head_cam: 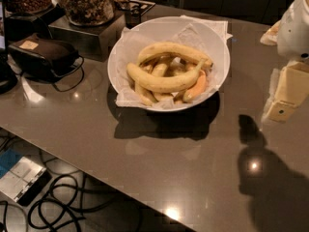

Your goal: Pick banana from white bowl

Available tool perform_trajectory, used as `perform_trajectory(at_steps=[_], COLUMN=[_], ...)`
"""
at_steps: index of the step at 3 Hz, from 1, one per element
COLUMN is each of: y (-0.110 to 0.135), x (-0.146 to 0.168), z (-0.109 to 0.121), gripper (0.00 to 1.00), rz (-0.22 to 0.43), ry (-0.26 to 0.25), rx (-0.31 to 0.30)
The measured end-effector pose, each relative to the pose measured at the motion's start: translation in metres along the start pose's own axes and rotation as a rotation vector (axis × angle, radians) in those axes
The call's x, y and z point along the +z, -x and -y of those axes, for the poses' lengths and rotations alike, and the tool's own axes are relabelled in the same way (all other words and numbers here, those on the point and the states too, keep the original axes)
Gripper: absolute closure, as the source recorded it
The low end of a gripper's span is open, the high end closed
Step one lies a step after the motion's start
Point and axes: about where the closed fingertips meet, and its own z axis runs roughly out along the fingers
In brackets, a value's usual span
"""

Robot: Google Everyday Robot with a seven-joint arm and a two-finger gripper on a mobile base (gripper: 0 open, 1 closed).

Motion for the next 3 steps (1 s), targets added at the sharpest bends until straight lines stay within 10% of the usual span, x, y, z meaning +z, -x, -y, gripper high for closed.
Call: perform_trajectory(at_steps=[3], y=[0.103], x=[-0.002], z=[-0.104], gripper=[0.0], rz=[-0.128], ry=[0.039], rx=[-0.162])
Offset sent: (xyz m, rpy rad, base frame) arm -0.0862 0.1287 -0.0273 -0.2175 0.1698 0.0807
